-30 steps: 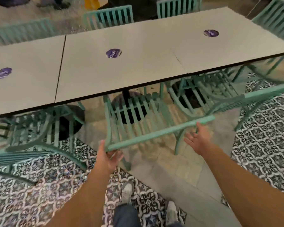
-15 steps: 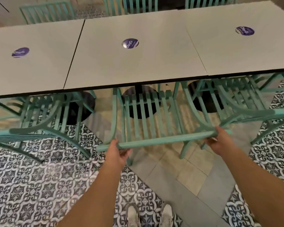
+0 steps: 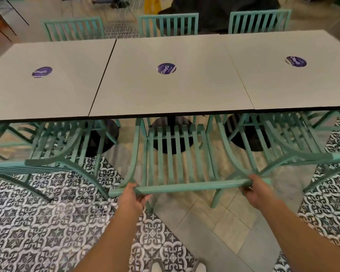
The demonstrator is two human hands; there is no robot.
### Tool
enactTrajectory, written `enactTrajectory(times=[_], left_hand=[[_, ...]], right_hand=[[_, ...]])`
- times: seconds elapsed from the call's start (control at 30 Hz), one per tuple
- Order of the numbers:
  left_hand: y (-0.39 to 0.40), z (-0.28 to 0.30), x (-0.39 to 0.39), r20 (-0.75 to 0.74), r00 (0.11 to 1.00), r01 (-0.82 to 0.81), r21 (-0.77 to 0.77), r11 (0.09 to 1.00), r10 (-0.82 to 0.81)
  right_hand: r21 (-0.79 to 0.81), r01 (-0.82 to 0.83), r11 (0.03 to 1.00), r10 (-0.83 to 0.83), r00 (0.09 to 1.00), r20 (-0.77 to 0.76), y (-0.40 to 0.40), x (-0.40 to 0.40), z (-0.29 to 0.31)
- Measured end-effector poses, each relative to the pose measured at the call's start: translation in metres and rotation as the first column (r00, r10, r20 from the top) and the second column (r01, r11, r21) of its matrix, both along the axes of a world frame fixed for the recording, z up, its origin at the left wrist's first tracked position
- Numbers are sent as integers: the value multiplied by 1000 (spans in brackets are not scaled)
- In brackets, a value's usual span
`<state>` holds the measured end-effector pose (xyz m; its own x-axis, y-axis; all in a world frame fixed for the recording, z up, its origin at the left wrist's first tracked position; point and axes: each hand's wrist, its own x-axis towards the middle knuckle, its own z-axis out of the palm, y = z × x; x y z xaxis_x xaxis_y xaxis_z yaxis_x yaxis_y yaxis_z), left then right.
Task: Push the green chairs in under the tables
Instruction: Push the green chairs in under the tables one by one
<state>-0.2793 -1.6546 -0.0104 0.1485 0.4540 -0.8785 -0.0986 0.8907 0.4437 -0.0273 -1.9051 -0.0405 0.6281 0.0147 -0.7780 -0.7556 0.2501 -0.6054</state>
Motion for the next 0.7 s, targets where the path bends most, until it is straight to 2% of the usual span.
enactTrajectory(times=[0.23, 0.43, 0.6, 0.7], left_hand=[[35, 4, -41, -63, 998, 10, 5, 1000, -9], [50, 3, -61, -44, 996, 83, 22, 996, -82], [63, 2, -79, -35, 999, 17, 72, 997, -15], [69, 7, -77, -34, 999, 38, 65, 997, -36]], right_hand=[[11, 8, 1000, -8, 1000, -30, 37, -40, -5], [-6, -21, 1000, 21, 1000, -19, 44, -55, 0], [66, 69, 995, -68, 998, -14, 36, -63, 2], [84, 69, 994, -67, 997, -32, 39, -55, 7]])
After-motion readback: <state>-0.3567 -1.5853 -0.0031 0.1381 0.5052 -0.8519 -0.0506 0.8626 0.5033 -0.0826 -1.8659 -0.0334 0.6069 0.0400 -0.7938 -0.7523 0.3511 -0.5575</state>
